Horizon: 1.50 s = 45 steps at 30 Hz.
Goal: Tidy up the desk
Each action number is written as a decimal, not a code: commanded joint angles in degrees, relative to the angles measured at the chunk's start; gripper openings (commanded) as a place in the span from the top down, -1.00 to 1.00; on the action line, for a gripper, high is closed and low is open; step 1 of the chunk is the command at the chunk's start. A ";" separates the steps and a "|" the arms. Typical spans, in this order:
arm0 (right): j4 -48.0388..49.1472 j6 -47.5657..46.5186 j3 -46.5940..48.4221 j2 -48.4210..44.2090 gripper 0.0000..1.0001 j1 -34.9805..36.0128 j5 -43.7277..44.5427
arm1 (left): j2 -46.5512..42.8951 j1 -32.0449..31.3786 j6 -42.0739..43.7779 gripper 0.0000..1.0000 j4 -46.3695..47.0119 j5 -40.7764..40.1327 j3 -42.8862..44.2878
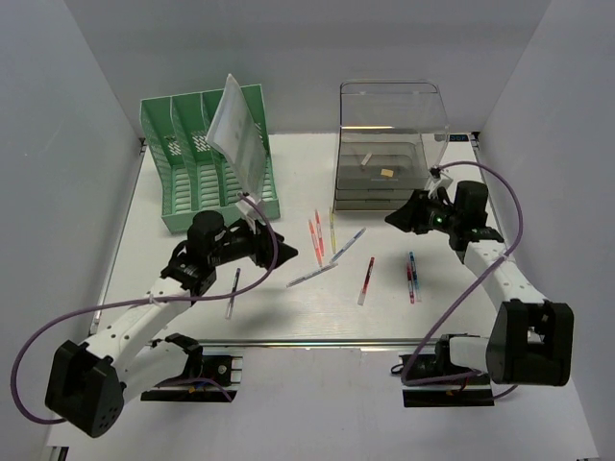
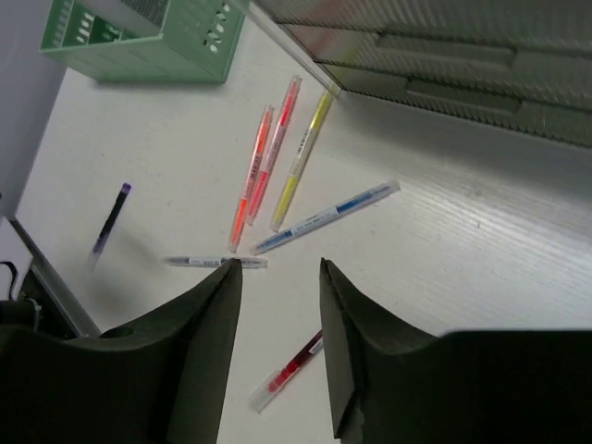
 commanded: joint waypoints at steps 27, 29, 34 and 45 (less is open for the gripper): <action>74.83 53.43 -9.95 32.65 0.02 -7.03 -4.92 | -6.80 -0.27 10.23 -0.52 -1.96 -6.27 -4.63; 75.36 53.88 -9.68 33.89 0.04 -7.03 -3.60 | -6.71 -0.27 10.15 -0.53 -1.87 -6.36 -4.80; 76.85 55.72 -8.19 36.44 0.06 -6.94 -0.61 | -6.27 -0.27 10.15 -0.52 -1.87 -6.53 -4.89; 79.67 58.72 -4.15 42.68 0.08 -6.77 1.32 | -5.22 -0.27 10.32 -0.53 -1.96 -6.97 -4.89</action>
